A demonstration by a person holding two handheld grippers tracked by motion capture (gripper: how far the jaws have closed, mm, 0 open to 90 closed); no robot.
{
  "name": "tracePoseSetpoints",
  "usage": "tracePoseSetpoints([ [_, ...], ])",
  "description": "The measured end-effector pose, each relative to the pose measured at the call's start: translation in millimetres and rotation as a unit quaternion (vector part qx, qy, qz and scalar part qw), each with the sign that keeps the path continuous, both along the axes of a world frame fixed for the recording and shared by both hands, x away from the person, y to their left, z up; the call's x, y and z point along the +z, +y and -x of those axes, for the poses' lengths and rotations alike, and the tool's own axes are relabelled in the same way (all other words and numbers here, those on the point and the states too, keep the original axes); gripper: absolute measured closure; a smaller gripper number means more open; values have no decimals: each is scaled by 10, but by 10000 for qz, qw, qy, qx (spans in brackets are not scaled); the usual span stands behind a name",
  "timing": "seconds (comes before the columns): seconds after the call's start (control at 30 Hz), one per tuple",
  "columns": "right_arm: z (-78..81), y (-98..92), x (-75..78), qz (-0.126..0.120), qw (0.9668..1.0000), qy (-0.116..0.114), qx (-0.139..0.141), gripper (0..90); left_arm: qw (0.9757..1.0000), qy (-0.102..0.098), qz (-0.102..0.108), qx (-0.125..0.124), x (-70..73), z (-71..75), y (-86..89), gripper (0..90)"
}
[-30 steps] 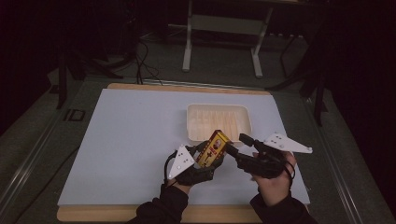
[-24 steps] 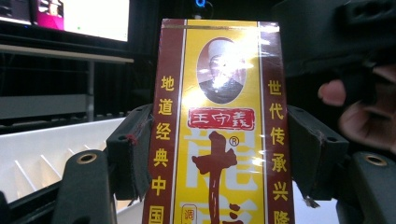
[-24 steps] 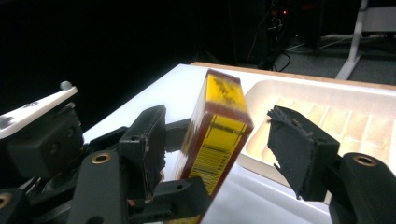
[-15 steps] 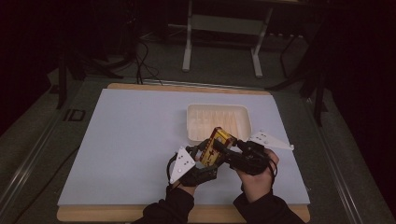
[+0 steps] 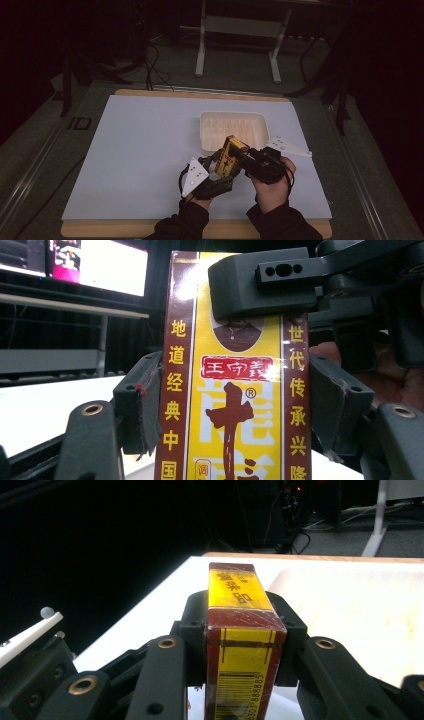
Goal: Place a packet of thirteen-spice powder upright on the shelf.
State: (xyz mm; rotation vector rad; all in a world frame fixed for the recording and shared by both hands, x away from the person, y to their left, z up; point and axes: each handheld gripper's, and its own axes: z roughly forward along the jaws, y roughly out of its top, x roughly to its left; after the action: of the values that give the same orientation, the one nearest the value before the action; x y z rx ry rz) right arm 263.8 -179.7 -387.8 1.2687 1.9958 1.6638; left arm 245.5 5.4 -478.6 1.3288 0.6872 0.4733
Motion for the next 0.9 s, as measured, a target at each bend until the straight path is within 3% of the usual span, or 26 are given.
tracePoseSetpoints([
  [0.27, 15, 25, 34, 203, 9997, -137, 6, 674, 10000, 50, -58, -42, 50, -14, 1, 310],
  [0.63, 1, 71, 106, 250, 9992, -295, 25, 673, 9998, 23, -212, 23, 141, 10, -11, 205],
  [0.73, -4, 76, 115, 264, 9992, -312, 30, 673, 9996, 25, -297, 4, 160, 15, -13, 169],
  [0.83, 1, 86, 122, 297, 9991, -317, 30, 673, 9992, 205, -335, -37, 212, 28, -20, 131],
  [0.9, 4, 99, 116, 333, 9988, -353, -2, 674, 9986, 281, -441, -89, 247, 33, -35, 22],
])
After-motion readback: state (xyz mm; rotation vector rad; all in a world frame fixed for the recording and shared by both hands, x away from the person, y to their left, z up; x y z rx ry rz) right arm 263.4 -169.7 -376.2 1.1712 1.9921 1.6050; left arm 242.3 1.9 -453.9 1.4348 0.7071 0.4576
